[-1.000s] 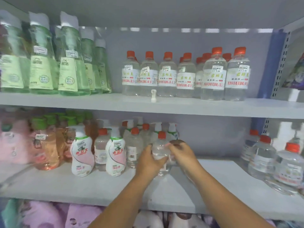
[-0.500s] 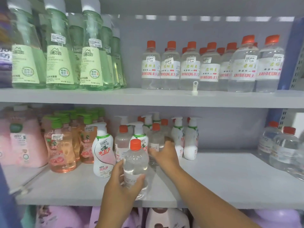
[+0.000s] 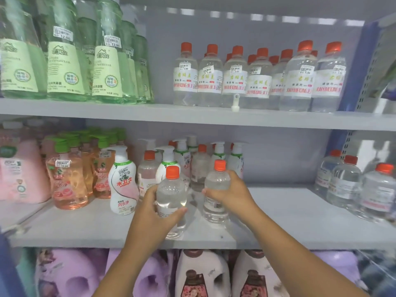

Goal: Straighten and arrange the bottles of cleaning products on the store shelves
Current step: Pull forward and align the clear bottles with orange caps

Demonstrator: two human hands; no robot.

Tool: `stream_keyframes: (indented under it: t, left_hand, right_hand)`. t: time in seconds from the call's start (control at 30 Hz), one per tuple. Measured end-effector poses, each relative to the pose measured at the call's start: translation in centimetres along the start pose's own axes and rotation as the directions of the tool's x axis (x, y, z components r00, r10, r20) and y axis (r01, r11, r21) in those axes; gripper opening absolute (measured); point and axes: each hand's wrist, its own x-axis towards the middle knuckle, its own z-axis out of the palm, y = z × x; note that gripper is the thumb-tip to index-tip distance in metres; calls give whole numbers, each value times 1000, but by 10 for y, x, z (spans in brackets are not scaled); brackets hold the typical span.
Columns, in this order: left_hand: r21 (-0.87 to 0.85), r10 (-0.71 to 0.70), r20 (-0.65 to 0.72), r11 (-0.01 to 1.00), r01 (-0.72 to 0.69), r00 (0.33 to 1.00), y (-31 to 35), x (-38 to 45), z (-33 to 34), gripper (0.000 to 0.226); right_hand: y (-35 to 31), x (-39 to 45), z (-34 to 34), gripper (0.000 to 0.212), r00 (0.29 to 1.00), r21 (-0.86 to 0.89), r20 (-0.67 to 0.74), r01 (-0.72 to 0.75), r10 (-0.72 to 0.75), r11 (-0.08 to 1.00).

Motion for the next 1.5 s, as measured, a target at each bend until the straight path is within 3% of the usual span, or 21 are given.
stream_keyframes:
  t: [0.23, 0.37, 0.47, 0.53, 0.67, 0.73, 0.83, 0.97, 1.0, 1.13, 1.23, 1.37, 1.5]
  left_hand:
    - [-45, 73, -37, 996, -74, 997, 81, -48, 1, 55]
    - [-66, 234, -86, 968, -240, 968, 169, -69, 0, 53]
    - [-102, 352, -126, 925, -365, 928, 243, -67, -1, 41]
    - [-118, 393, -131, 905, -408, 910, 283, -51, 0, 43]
    - [-39, 443, -132, 892, -451, 887, 329, 6, 11, 48]
    - [1, 411, -98, 911, -413, 906, 340, 41, 21, 47]
    - [60, 306, -43, 951, -304, 951, 336, 92, 37, 85]
    - [129, 189, 51, 972, -194, 981, 314, 120, 44, 102]
    - [144, 185, 73, 970, -194, 980, 310, 124, 45, 100]
    - [173, 208, 128, 958, -228, 970, 296, 138, 46, 70]
    - [257, 229, 169, 929, -267, 959, 297, 150, 47, 45]
    - [249, 221, 251, 926, -284, 942, 300, 166, 45, 66]
    - [167, 283, 257, 929, -331, 924, 289, 176, 55, 64]
  right_hand:
    - [-33, -54, -92, 50, 985, 24, 149, 79, -82, 997]
    - [-86, -85, -167, 49, 949, 55, 256, 173, -181, 983]
    - [-141, -99, -216, 52, 922, 60, 216, 314, -320, 947]
    - [-177, -95, -241, 51, 894, 58, 146, 420, -424, 906]
    - [-228, -56, -262, 39, 882, -23, 94, 466, -462, 885]
    - [-234, -31, -259, 37, 892, -106, 107, 449, -439, 887]
    - [-224, 12, -247, 43, 923, -194, 55, 384, -381, 903]
    - [-209, 55, -229, 113, 937, -326, -56, 308, -344, 894]
    - [-208, 63, -227, 118, 932, -375, -58, 312, -358, 873]
    - [-221, 67, -224, 85, 908, -654, -41, 291, -417, 698]
    - [-231, 74, -221, 94, 921, -745, -11, 252, -389, 618]
    - [-238, 85, -214, 135, 922, -789, 18, 250, -386, 561]
    - [-243, 94, -208, 109, 900, -914, 23, 196, -436, 356]
